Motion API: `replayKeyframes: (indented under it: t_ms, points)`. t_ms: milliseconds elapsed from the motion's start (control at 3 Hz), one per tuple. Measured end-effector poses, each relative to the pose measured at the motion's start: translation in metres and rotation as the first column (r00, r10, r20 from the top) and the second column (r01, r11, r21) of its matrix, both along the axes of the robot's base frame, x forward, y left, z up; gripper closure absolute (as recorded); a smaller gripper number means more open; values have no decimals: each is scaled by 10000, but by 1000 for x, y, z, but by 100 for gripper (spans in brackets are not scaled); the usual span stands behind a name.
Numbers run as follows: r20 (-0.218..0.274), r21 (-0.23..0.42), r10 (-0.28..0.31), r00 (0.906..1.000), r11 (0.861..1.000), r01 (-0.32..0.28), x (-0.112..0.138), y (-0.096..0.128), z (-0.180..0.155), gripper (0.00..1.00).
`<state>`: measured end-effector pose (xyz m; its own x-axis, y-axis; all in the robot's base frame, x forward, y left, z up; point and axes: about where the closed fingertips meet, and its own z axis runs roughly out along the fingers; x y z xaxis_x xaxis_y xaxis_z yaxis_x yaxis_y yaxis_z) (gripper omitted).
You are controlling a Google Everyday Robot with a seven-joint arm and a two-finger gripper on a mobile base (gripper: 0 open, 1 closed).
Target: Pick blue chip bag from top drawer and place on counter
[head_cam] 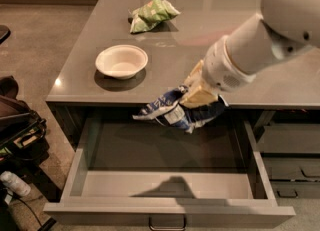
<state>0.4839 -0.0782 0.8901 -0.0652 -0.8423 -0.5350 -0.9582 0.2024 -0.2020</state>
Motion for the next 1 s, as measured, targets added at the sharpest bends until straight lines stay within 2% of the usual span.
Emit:
replayKeyframes:
  t_ms: [333,667,1000]
  points:
    - [-57,229,1261,9920,9918,-1260,51,18,-1,100]
    - [-273,385,2380,9709,9708,-2369,101,40,-12,100]
    - [-500,298,3220,9454,9467,-3209,144,60,-21,100]
